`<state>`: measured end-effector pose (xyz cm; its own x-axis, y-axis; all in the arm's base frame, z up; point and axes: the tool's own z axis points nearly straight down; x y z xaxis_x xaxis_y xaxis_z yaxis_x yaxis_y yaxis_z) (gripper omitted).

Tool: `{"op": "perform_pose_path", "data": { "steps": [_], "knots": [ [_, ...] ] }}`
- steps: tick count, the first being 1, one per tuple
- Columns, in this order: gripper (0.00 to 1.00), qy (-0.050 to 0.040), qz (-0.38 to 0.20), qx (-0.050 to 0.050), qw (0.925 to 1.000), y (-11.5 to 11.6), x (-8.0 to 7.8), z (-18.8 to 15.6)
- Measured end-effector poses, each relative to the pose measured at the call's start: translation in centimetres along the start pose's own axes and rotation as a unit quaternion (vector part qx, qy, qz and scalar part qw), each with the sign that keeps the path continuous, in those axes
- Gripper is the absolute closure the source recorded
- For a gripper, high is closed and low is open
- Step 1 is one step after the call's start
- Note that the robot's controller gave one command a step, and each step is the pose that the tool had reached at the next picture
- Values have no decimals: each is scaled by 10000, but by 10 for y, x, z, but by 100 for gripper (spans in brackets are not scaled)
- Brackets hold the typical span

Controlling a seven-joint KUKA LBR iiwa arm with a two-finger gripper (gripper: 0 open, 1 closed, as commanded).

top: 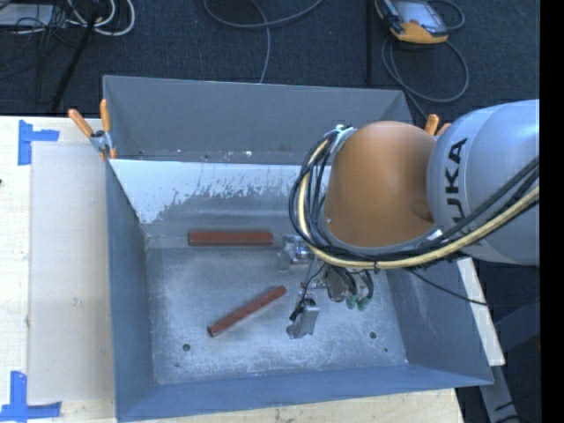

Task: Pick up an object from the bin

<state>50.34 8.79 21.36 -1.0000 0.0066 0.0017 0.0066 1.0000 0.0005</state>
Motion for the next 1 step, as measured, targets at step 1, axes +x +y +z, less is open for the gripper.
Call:
{"op": "perform_pose_path", "data": {
  "steps": [1],
  "knots": [
    [0, 12, -490, 6, 9988, 19, -64, 148]
  ]
}}
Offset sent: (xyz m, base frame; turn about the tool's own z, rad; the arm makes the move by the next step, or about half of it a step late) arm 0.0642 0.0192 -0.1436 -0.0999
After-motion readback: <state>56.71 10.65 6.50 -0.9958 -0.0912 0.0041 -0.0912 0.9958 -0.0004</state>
